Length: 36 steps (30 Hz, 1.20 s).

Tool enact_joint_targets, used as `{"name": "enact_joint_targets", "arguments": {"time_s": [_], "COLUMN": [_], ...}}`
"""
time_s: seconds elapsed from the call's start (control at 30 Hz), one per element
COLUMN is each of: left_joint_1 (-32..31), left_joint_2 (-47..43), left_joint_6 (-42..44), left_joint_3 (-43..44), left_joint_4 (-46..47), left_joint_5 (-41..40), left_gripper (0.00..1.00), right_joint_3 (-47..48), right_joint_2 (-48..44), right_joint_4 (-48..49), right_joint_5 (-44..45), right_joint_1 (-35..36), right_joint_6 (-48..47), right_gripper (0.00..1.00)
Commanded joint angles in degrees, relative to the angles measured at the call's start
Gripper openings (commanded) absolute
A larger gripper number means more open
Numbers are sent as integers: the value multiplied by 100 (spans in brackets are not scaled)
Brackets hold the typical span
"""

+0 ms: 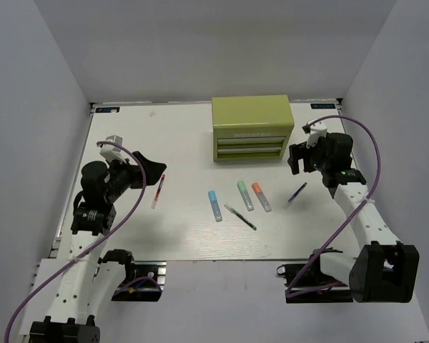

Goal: Sort the stationery into containers
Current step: Open the drawer in the storage box.

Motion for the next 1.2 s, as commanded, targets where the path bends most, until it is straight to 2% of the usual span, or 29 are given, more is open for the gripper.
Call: {"name": "enact_joint_targets", "arguments": {"time_s": [0.0, 0.2, 0.4, 0.53, 0.67, 0.8, 0.9, 0.97, 1.0, 1.07, 1.1, 1.17], "left_joint_1": [21, 21, 21, 21, 21, 21, 21, 21, 21, 21, 21, 21], "left_joint_2": [63, 336, 441, 502, 503, 634, 748, 749, 749, 749, 749, 801], "left_joint_6": [-3, -3, 50, 50, -2, -3, -3, 50, 50, 50, 50, -3], "left_joint_3": [-57, -57, -57, -110, -171, -224, -171, -118, -118, -179, -180, -232], "left_joint_4": [207, 312, 417, 480, 593, 646, 647, 594, 594, 594, 663, 716], "left_joint_5": [222, 275, 275, 275, 214, 213, 213, 160, 160, 160, 160, 160], "left_gripper": [99, 99, 99, 99, 99, 99, 99, 99, 99, 99, 99, 99], "right_joint_3": [311, 329, 742, 751, 777, 444, 391, 216, -3, -537, -672, -1135], "right_joint_2": [66, 118, 689, 655, 559, 321, 321, 225, 111, -134, -188, -346], "right_joint_4": [-135, -548, -1409, -1542, -1962, -1823, -1762, -1596, -1098, -674, -10, 669], "right_joint_5": [-270, -826, -607, -765, -1755, -2521, -2690, -2472, -2218, -1623, -1470, -849], "right_joint_1": [7, -11, 7, 24, 7, 59, 156, 340, 436, 578, 639, 833], "right_joint_6": [-233, -1200, -1676, -2141, -2888, -3328, -3609, -3785, -3916, -4119, -4250, -4400], "right_gripper": [90, 90, 90, 90, 90, 90, 71, 62, 51, 36, 25, 26]}}
